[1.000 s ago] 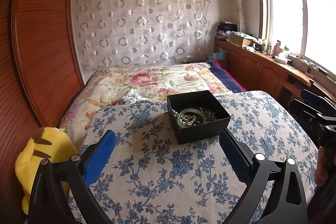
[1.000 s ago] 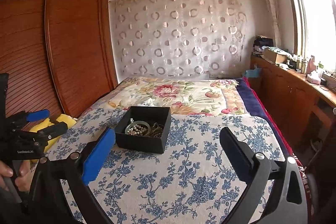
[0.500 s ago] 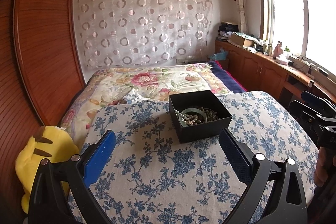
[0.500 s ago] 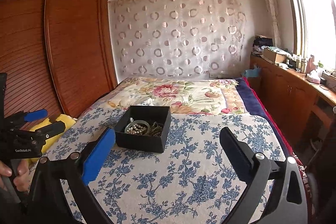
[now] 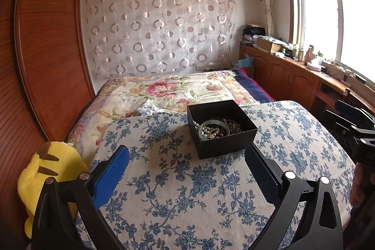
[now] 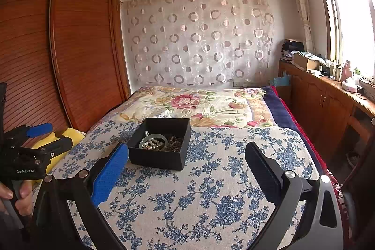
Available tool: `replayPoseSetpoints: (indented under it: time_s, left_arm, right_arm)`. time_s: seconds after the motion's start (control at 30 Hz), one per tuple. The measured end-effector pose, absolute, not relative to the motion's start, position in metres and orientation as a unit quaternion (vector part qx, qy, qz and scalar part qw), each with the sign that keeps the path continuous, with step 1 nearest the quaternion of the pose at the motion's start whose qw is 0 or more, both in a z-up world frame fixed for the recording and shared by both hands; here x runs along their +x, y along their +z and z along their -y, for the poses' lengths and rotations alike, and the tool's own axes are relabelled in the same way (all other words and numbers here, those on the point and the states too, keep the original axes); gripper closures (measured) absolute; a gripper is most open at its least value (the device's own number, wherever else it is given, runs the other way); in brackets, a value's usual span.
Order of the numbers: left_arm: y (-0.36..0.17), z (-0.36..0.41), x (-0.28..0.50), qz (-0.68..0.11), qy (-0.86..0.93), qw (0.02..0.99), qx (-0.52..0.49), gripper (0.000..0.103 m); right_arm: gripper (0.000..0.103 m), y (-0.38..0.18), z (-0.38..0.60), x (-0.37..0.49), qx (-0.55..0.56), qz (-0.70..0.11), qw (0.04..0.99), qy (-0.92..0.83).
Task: Organize jewelry
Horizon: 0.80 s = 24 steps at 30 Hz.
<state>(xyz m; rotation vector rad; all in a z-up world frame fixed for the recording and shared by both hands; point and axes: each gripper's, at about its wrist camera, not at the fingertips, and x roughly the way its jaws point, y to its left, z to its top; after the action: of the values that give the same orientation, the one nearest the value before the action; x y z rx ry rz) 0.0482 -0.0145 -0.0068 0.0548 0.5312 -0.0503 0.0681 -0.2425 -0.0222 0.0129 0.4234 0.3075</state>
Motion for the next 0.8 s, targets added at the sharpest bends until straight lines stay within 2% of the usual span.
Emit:
replayPoseSetpoints:
  time_s: [0.8]
  left_arm:
    - [-0.0045, 0.0173, 0.0442, -0.254, -0.031, 0.966, 0.021, 0.008]
  right_arm:
    - [0.003, -0.0220, 0.2433, 0.0625, 0.008, -0.207, 0.966, 0.154]
